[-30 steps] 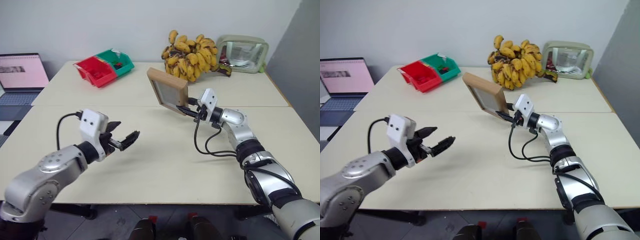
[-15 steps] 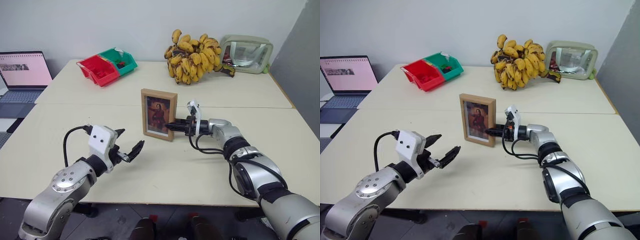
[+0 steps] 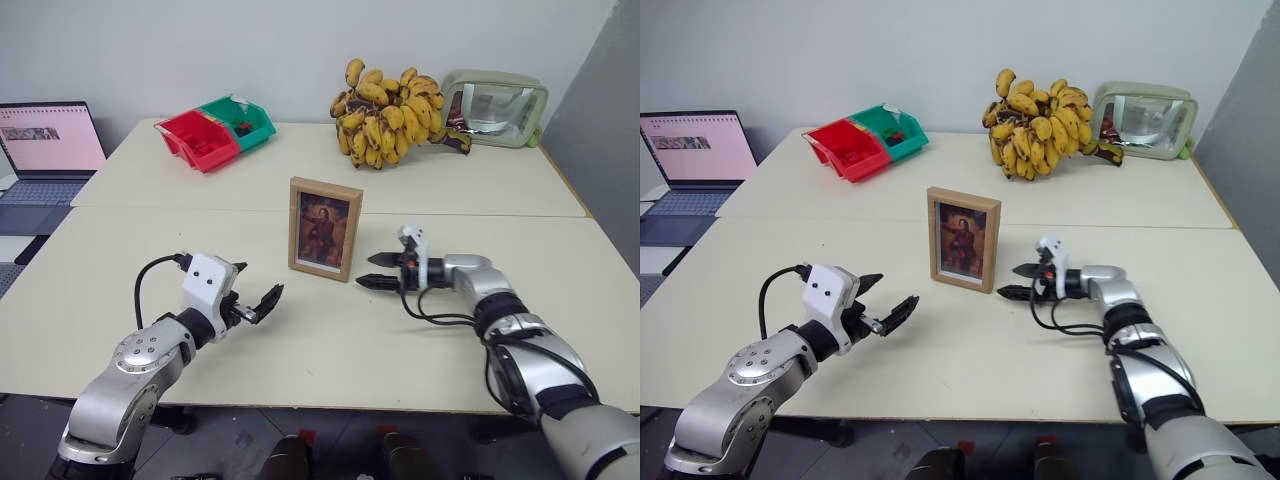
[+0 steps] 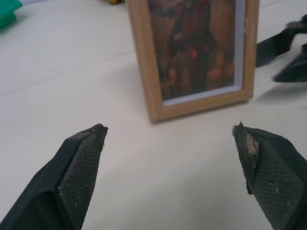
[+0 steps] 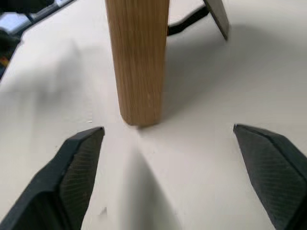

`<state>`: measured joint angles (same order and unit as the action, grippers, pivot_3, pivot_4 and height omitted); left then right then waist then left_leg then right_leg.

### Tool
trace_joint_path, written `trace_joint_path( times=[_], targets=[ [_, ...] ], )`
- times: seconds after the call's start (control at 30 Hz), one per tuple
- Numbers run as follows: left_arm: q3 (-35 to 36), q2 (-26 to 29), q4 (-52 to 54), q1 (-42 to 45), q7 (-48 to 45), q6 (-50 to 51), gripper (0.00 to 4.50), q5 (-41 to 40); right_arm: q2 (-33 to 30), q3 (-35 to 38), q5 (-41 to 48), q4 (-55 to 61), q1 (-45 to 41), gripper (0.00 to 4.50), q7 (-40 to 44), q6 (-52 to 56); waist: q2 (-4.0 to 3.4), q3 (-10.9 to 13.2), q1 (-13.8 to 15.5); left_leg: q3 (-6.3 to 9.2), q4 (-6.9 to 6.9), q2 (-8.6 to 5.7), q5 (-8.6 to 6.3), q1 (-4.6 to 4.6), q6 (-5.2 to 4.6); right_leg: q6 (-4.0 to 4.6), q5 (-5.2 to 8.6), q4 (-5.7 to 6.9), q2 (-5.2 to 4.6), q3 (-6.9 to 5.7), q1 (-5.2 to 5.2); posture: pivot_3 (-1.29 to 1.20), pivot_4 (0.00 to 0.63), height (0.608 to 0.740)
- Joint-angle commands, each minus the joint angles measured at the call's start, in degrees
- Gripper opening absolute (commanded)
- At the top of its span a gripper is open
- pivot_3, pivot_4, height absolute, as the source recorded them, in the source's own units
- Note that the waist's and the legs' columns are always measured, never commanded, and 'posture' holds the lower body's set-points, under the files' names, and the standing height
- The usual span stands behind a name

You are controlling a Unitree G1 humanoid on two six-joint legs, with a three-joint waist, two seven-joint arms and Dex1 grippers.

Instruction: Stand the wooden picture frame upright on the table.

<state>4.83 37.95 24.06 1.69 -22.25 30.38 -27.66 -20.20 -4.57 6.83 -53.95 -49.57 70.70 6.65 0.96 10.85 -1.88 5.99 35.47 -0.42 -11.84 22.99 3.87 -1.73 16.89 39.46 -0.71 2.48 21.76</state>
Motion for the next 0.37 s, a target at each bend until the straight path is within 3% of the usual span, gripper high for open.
trace_joint_path(
  times=[0.03, 0.2, 0.37],
  targets=[
    [5.31, 1.95, -2.32, 4.52, -3.14, 2.47, 4.50, -2.83, -5.51, 0.58, -1.11, 20.18, 6.30, 4.46, -4.25, 5.54, 0.00, 0.00, 0.05, 0.02, 0.00, 0.00, 0.00, 0.01, 0.00, 0.00, 0.00, 0.00, 0.00, -0.01, 0.00, 0.00, 0.150, 0.740],
    [11.22, 9.76, -9.30, 14.66, -11.68, 12.49, 4.50, -10.89, -11.04, 5.78, 5.42, 46.31, 9.89, 4.46, -9.96, 26.09, 0.01, 0.02, -0.81, 0.01, 0.00, 0.02, 0.00, 0.06, 0.01, -0.02, 0.01, 0.12, 0.05, 0.00, 0.15, 0.00, 0.150, 0.740],
    [11.30, 19.69, -20.03, 25.83, -25.05, 19.34, 4.50, -15.50, -12.90, 7.38, 8.50, 58.38, 9.10, 4.46, -16.07, 40.07, 0.05, 0.03, -1.54, 0.03, -0.14, 0.00, 0.00, 0.00, 0.01, 0.00, 0.05, 0.07, 0.35, -0.03, 0.17, 0.00, 0.150, 0.740]
  ],
)
